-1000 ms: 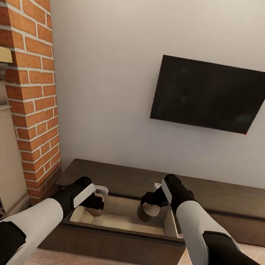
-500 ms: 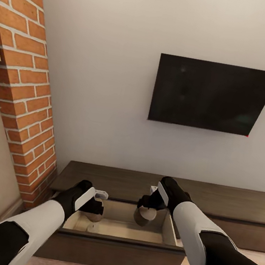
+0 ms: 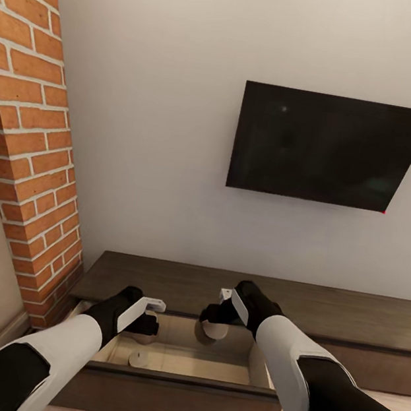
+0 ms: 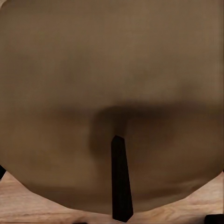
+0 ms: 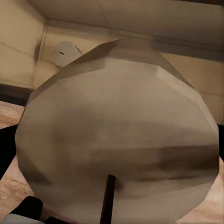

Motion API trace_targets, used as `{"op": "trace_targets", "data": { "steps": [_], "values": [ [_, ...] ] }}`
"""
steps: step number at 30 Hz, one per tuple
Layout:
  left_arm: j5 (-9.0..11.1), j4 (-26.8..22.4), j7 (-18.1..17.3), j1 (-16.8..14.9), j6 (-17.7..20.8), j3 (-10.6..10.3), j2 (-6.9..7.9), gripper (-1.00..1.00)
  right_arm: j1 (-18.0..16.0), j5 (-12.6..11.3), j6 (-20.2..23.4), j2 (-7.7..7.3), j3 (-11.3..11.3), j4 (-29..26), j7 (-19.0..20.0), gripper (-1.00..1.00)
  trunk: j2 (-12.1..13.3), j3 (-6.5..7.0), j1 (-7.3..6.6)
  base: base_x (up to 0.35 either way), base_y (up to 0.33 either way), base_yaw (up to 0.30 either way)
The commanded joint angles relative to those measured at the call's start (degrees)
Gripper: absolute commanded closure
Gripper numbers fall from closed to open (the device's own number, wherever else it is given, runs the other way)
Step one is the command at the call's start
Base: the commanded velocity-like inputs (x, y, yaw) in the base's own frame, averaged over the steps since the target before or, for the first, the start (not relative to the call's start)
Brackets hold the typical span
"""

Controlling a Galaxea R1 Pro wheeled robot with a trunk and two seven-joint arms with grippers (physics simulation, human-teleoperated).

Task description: Place each of the two pumpkins and all three candles from the living room inside a cabinet in the living room (use any cabinet), then make sure every cabinet is closed, and position the cauldron so it is next to a table in the living room.

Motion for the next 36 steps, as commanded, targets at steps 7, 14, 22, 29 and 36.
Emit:
{"op": "trace_targets", "data": {
  "steps": [7,14,22,29,36],
  "values": [
    [0.76,0.18,0.21,-0.04,0.07,-0.3,-0.04,1.0,-0.03,0.4,-0.65,0.01,-0.11,0.87,0.23,1.0,-0.03,-0.06,-0.01,0.0,0.0,0.0],
    [0.88,0.2,-0.27,-0.04,-0.61,-0.2,-0.1,1.0,-0.03,0.37,-2.98,0.01,-0.19,1.77,0.23,1.0,-0.03,-0.29,-0.01,0.0,0.0,0.0],
    [0.99,2.5,-0.63,-0.04,-3.37,-0.2,-1.0,1.0,-0.03,0.31,-3.18,0.01,-0.22,2.09,0.23,1.0,-0.03,-0.99,-0.01,0.0,0.0,0.0],
    [1.0,3.28,-0.67,-0.04,-3.52,-0.26,-1.67,1.0,-0.03,0.31,-3.1,0.01,-0.22,2.15,0.23,1.0,-0.03,-1.26,-0.01,0.071,-0.038,0.0],
    [0.97,3.35,-0.68,-0.04,-3.44,-0.28,-2.14,1.0,-0.03,0.31,-3.1,0.01,-0.22,2.16,0.23,1.0,-0.03,-1.27,-0.01,0.239,-0.2,0.0]
  ]
}}
